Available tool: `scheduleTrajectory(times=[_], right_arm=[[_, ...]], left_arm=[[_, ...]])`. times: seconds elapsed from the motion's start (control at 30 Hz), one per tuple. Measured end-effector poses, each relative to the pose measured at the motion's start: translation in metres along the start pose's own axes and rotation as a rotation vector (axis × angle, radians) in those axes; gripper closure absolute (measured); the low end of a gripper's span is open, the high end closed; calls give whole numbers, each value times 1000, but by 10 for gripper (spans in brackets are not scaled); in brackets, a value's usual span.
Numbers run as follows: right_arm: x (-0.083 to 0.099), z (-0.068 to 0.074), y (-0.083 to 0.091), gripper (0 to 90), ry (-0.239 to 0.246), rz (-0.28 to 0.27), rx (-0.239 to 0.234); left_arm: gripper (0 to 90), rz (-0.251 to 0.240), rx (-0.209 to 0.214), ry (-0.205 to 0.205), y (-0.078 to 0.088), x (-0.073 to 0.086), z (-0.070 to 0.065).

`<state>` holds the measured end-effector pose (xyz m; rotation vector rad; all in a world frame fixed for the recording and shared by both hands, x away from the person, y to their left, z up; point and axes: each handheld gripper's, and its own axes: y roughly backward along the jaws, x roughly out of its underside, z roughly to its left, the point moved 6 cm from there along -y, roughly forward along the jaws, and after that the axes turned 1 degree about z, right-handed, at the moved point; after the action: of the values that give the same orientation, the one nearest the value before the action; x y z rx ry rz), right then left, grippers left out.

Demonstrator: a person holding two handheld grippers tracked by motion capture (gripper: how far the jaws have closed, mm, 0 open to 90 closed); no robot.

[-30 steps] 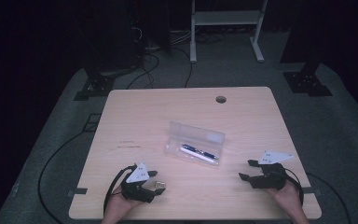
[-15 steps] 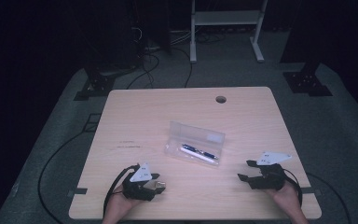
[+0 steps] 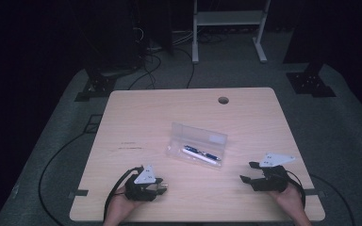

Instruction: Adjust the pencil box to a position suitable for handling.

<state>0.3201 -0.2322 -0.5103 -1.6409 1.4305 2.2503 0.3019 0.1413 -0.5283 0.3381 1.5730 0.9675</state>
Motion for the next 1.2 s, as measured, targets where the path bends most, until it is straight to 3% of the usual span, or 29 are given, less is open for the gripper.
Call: scheduleTrajectory(times=[0.37, 0.7, 1.1, 1.2], right_arm=[[-1, 1, 0, 317, 0, -5, -2], [-1, 2, -1, 314, 3, 1, -6], [0, 1, 0, 311, -4, -1, -9], [0, 1, 0, 310, -6, -1, -13]], left_arm=[[676, 1, 10, -14, 1, 1, 0], [680, -15, -1, 11, 5, 2, 2], [680, -94, -28, 66, 16, -5, 8], [680, -76, -38, 64, 14, -6, 10]])
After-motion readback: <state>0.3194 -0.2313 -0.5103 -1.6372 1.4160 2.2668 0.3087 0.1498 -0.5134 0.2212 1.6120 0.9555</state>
